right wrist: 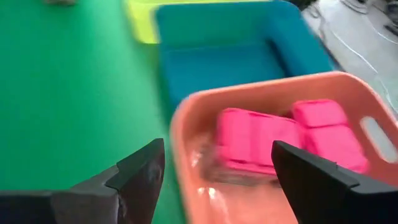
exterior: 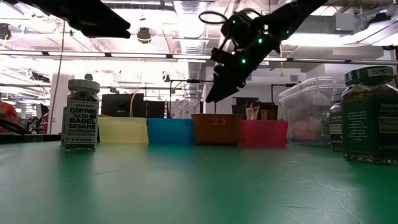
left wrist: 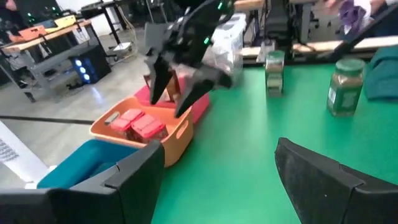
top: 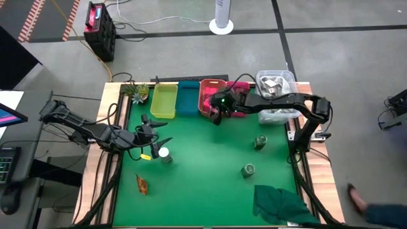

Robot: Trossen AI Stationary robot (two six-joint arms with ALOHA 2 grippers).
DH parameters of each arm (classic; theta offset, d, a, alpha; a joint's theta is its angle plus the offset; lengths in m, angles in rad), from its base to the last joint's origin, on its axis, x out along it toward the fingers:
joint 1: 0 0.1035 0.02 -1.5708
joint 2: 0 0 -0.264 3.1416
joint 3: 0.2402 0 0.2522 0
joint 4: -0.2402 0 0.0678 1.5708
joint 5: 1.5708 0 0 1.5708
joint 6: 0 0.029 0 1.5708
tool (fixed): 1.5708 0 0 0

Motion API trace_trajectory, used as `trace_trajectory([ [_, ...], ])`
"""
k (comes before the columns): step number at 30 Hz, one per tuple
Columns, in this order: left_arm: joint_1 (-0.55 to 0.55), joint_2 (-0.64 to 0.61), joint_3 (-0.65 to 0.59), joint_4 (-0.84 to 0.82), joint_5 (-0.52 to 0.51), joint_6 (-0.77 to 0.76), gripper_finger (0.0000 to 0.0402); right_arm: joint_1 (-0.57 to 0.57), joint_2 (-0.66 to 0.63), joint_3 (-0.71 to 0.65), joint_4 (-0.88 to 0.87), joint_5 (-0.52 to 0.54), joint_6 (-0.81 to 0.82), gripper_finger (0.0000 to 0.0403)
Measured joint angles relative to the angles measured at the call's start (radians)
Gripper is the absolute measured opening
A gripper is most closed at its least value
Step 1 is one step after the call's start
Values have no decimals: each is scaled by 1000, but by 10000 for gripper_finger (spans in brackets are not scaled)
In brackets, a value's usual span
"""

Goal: Sort spices by type
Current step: Put the top white seasoning bottle into the yellow bin

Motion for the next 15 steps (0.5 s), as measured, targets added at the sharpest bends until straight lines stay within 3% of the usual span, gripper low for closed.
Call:
trace_trajectory([
  [3, 0, 0, 0, -36, 14, -23, 293, 70, -12, 18, -41, 0, 0, 322],
  [9, 0, 5, 32, -92, 135, -166, 293, 214, -12, 21, -86, 29, 0, 322],
  [12, -3, 29, 117, -250, 147, -237, 288, 258, -11, 21, -125, 122, 0, 322],
  [15, -11, 75, 211, -416, 150, -293, 283, 277, -11, 21, -118, 144, 9, 322],
])
